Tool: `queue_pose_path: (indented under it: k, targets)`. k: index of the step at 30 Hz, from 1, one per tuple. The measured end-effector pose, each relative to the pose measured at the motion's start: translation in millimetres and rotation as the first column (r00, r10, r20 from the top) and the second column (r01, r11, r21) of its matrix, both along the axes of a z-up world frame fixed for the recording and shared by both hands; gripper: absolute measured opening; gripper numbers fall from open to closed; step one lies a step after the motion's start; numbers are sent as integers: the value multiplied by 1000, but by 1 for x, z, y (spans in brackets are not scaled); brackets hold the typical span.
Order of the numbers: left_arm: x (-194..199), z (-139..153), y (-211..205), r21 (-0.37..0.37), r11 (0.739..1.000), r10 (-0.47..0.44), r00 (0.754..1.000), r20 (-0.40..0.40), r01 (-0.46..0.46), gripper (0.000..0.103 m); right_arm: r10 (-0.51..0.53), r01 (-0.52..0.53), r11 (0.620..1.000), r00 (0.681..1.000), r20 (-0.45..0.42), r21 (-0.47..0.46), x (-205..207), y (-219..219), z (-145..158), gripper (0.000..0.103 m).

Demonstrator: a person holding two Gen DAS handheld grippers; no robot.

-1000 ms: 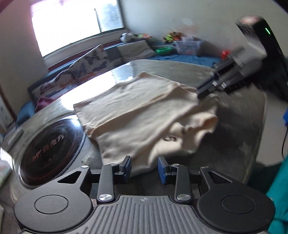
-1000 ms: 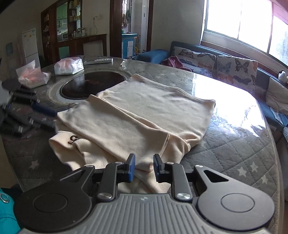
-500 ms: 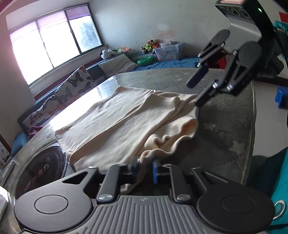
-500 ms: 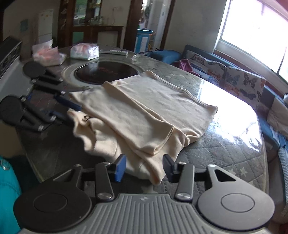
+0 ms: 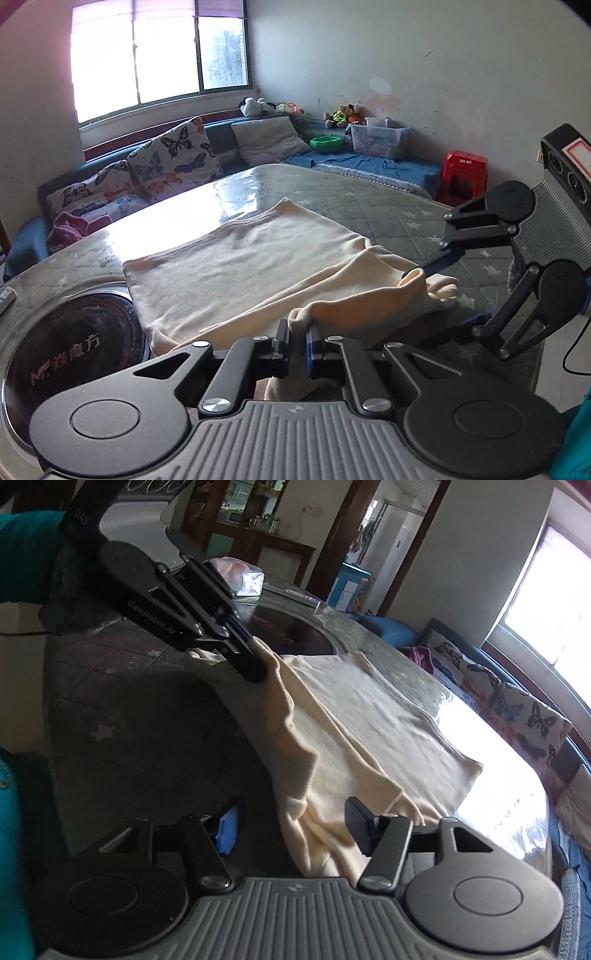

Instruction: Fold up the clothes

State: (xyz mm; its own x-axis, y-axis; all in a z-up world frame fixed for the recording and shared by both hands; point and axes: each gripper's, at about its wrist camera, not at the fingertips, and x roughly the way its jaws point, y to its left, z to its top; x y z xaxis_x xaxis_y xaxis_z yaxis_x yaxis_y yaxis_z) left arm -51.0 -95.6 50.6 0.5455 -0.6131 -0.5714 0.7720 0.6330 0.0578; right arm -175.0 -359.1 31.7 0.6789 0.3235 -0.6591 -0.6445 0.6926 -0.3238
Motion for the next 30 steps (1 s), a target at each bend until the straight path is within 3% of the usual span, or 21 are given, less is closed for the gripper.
queue_pose_path:
  k: [2, 4, 7, 8, 10, 14, 20, 22, 24, 26, 30]
  targets:
    - [0, -1, 1, -4, 1000, -2, 1000, -9, 2, 9, -7, 7, 1000, 1000, -15, 1, 9, -2, -2, 50]
    - [-1, -3, 3, -9, 1000, -5, 1000, -19, 5, 9, -27, 28, 1000, 999, -40, 14, 17, -6, -2, 28]
    - [-8, -7, 8, -8, 1000, -3, 1000, -24, 3, 13, -51, 57, 996, 995, -82, 71, 25, -13, 3, 15]
    - [-12, -8, 10, -4, 1000, -1, 1000, -21, 1, 15, -60, 68, 994, 994, -92, 89, 28, -15, 5, 15]
    - [-20, -12, 14, 19, 1000, 0, 1000, -7, 0, 29, -77, 91, 988, 991, -112, 124, 32, -18, 10, 12]
    - [-37, -21, 21, 74, 997, -16, 999, 47, 13, 40, -103, 126, 976, 986, -128, 178, 39, -23, 19, 10]
    - [-44, -33, 22, 145, 989, -27, 993, 116, 10, 41, -140, 168, 958, 981, -131, 232, 51, -29, 33, 9]
    - [-42, -35, 22, 159, 987, -30, 991, 129, 9, 40, -148, 175, 955, 981, -127, 238, 51, -29, 35, 9]
    - [-41, -38, 23, 170, 985, -38, 990, 139, 14, 19, -156, 183, 953, 980, -126, 240, 51, -30, 36, 8]
    - [-41, -38, 25, 164, 986, -35, 990, 137, 12, 10, -162, 189, 951, 979, -127, 243, 50, -30, 34, 8]
    - [-47, -26, 32, 114, 993, -19, 989, 144, 3, 6, -174, 199, 945, 978, -117, 261, 44, -32, 31, 6]
